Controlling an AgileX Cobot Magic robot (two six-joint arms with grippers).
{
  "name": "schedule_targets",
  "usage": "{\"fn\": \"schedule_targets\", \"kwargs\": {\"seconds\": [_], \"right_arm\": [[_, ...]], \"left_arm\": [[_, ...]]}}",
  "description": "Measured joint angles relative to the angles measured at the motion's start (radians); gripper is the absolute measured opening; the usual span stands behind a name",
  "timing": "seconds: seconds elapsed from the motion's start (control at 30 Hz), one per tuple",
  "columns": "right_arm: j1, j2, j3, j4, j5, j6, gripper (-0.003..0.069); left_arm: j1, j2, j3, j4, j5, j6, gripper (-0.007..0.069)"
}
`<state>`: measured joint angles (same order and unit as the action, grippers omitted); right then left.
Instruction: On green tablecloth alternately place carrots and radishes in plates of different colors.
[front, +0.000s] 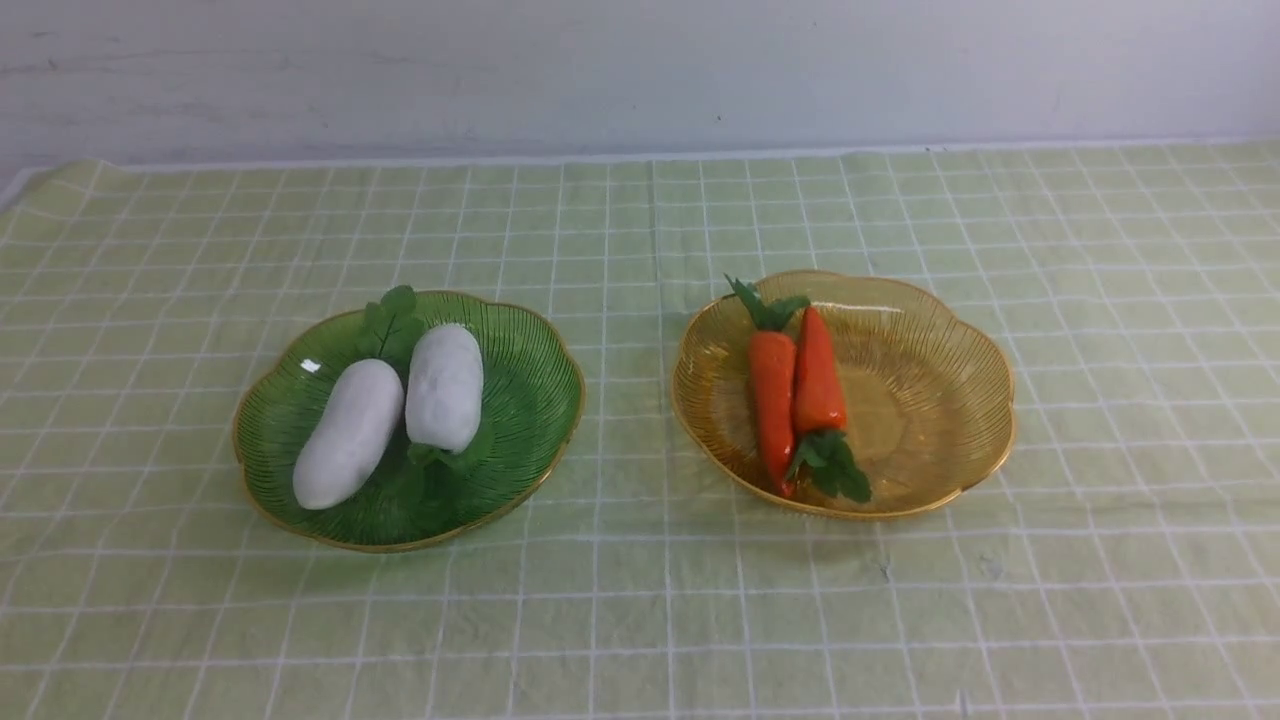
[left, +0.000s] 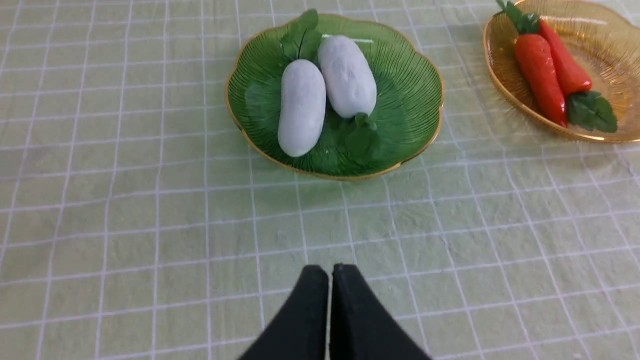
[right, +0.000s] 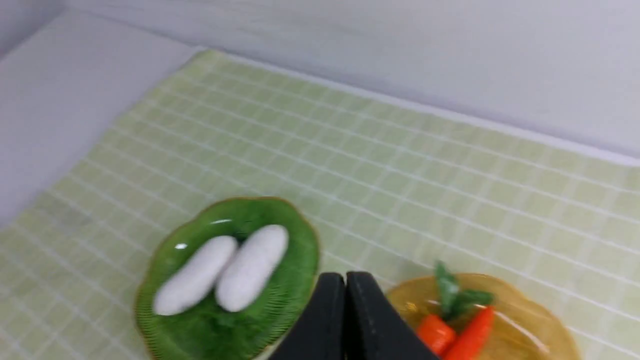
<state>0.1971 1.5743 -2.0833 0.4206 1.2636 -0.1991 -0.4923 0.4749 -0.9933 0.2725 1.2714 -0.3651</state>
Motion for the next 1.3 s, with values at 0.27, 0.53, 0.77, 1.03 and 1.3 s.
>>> {"fn": "schedule_targets", "kwargs": {"seconds": [0.27,0.53,0.77,1.03,1.3], "right_arm": [[0.000,-0.458,0.475,-0.215,-0.161,0.082,-0.0013],[0.000,-0.933,1.186,-0.217,-0.850,0.084,-0.0013],[0.000,-1.311,1.738,-0.145,-1.380,0.087,-0.0014],[0.000,-1.360,1.802,-0.135,-1.466,0.088,-0.0014],[0.000,-1.360,1.802,-0.135,-1.470,0.088,-0.0014]], "left_arm": [[0.000,0.000,0.114,-0.002,-0.158,-0.007,-0.0008],[0.000,0.002,0.163,-0.004,-0.240,-0.008,-0.0008],[0.000,0.003,0.163,-0.005,-0.255,-0.008,-0.0008],[0.000,0.003,0.175,-0.041,-0.252,-0.005,-0.0008],[0.000,0.003,0.253,-0.069,-0.273,-0.008,-0.0008]]}}
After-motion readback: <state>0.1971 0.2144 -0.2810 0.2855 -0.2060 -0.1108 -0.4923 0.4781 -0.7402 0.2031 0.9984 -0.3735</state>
